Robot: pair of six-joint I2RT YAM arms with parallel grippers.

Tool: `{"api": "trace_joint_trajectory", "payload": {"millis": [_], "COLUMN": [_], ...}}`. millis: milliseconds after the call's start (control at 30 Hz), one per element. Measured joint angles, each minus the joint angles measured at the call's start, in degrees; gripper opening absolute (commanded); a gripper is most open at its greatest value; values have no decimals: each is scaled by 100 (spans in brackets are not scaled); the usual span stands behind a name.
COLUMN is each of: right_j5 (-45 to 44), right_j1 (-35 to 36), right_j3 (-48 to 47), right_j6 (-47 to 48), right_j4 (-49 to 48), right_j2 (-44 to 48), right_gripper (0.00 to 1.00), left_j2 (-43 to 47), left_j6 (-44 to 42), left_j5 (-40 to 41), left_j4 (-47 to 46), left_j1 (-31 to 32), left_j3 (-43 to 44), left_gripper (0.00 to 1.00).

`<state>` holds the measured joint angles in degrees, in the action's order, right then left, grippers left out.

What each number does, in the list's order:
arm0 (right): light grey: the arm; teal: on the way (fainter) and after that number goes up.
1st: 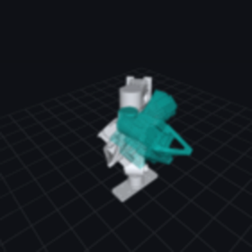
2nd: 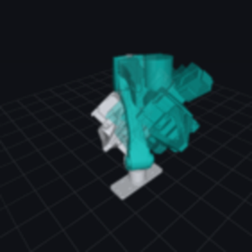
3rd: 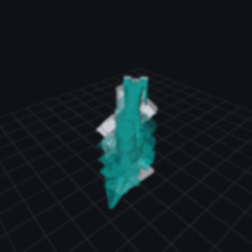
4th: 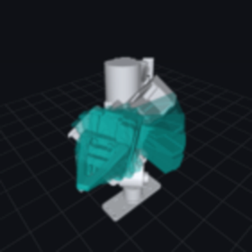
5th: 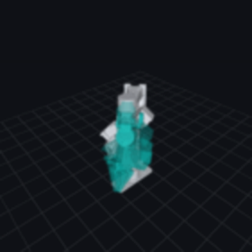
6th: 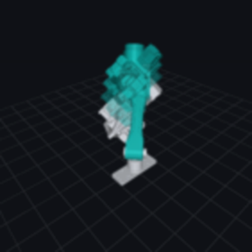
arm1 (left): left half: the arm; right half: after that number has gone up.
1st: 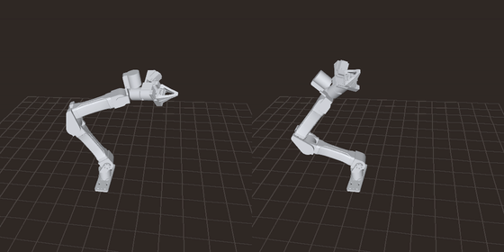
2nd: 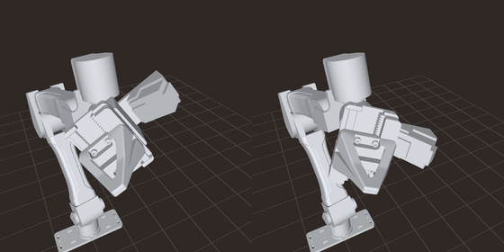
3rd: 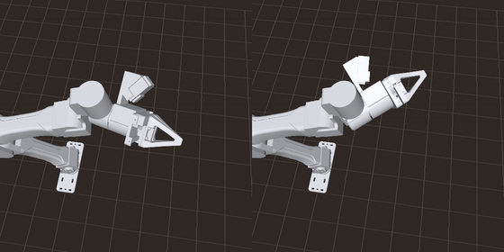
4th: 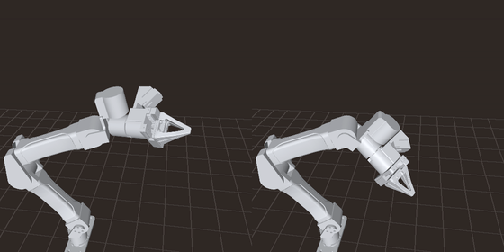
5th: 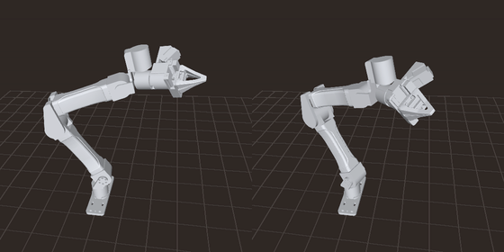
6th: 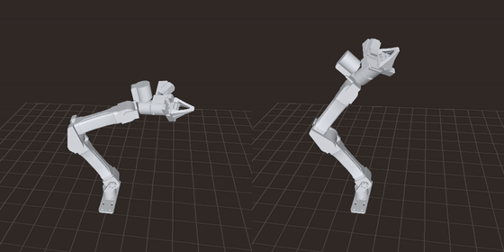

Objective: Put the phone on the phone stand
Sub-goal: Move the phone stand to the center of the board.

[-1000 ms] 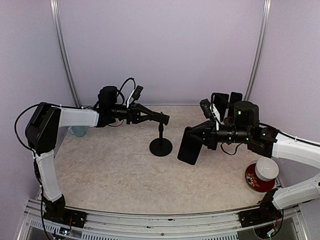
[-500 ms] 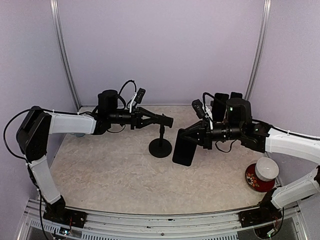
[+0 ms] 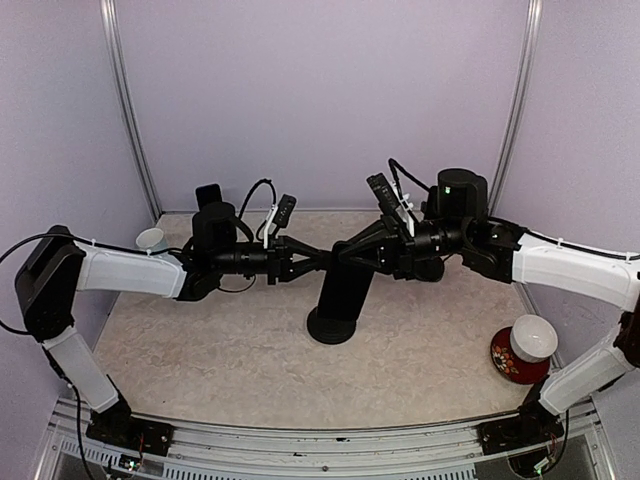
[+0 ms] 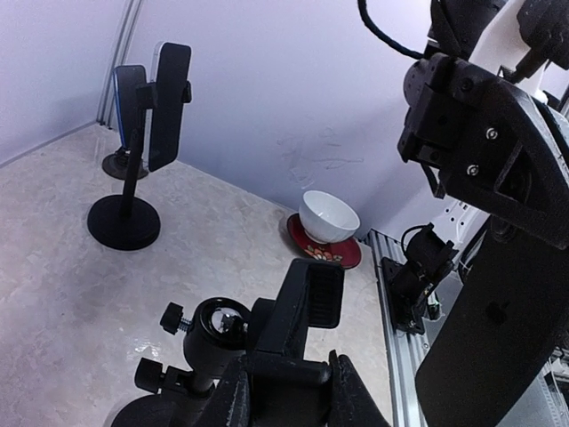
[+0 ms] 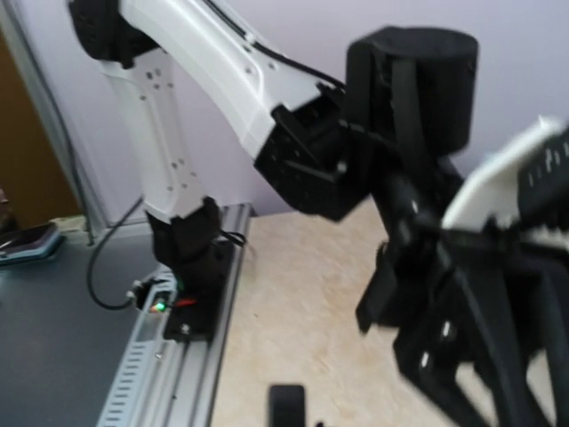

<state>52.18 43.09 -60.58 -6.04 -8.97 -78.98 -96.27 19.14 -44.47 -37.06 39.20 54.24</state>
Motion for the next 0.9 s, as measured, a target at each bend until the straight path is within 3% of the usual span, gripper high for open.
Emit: {"api": "trace_joint_trajectory", "payload": {"millis": [367, 900], "right_j5": [549, 758], "right_j1": [160, 195], "right_j3": [-470, -448], "right_j6": [-55, -166], "right_j4": [-74, -120], "right_j2": [-754, -811], "right_gripper": [0, 0], "left_j2": [520, 1130], "left_j6": [48, -256], "left_j5": [35, 114], "left_j4": [260, 621], "left_j1": [546, 861], "left_j3": [-299, -450], "left_gripper": [0, 0]}}
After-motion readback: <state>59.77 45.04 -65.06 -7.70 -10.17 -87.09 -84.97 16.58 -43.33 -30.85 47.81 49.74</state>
